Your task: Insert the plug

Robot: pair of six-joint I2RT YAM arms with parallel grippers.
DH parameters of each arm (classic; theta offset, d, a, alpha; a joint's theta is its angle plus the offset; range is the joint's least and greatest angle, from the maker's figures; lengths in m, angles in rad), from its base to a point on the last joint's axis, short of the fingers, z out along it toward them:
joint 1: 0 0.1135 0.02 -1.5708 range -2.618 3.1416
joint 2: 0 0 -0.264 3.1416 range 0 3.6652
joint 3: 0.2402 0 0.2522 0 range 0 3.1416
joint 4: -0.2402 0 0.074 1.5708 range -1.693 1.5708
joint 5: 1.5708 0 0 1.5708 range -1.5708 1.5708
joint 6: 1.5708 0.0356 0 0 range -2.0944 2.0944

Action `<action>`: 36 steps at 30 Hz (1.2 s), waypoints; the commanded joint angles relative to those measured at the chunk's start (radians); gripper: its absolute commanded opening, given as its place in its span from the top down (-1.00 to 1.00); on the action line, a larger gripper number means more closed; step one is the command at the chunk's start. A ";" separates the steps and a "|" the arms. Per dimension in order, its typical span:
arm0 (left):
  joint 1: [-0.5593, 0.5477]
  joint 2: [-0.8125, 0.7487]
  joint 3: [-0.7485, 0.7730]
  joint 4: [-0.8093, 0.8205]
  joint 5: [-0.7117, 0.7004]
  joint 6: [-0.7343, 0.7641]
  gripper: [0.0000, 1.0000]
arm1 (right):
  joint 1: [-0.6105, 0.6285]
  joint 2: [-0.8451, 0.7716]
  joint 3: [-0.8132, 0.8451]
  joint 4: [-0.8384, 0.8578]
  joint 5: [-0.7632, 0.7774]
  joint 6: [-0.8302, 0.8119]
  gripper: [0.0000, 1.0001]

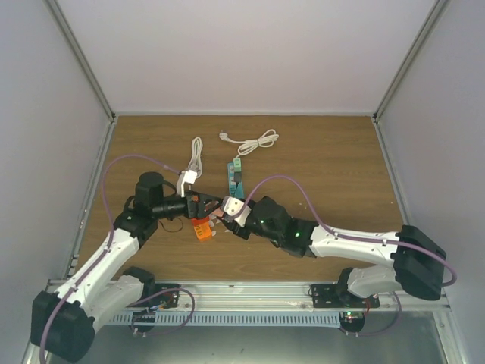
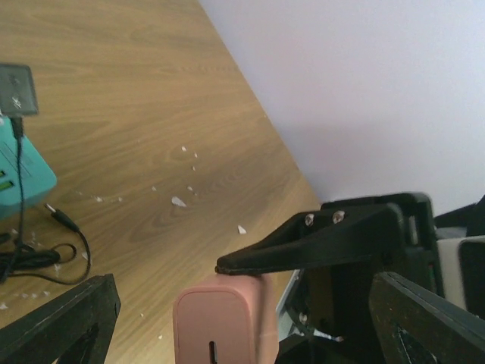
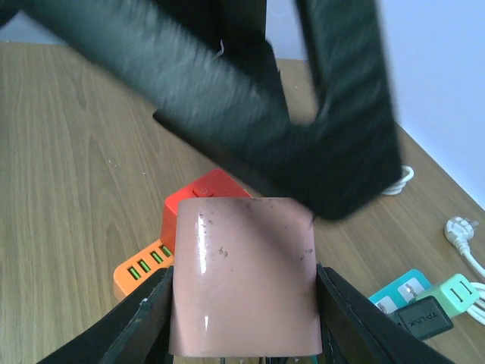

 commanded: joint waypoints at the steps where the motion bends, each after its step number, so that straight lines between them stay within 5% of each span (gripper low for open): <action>1: -0.054 0.028 0.035 -0.001 -0.025 0.029 -0.83 | -0.009 -0.041 -0.013 0.053 0.007 0.012 0.58; 26: -0.082 0.084 0.020 0.079 0.098 0.024 0.24 | -0.010 -0.091 -0.032 0.054 0.024 0.004 0.58; 29: -0.083 0.090 0.019 0.085 0.104 0.021 0.42 | -0.010 -0.096 -0.034 0.059 0.033 0.004 0.58; 33: -0.086 0.102 0.018 0.082 0.112 0.016 0.98 | -0.012 -0.098 -0.038 0.063 0.049 0.004 0.58; 36: -0.085 0.107 0.020 0.072 0.101 0.016 1.00 | -0.014 -0.098 -0.038 0.064 0.065 0.005 0.57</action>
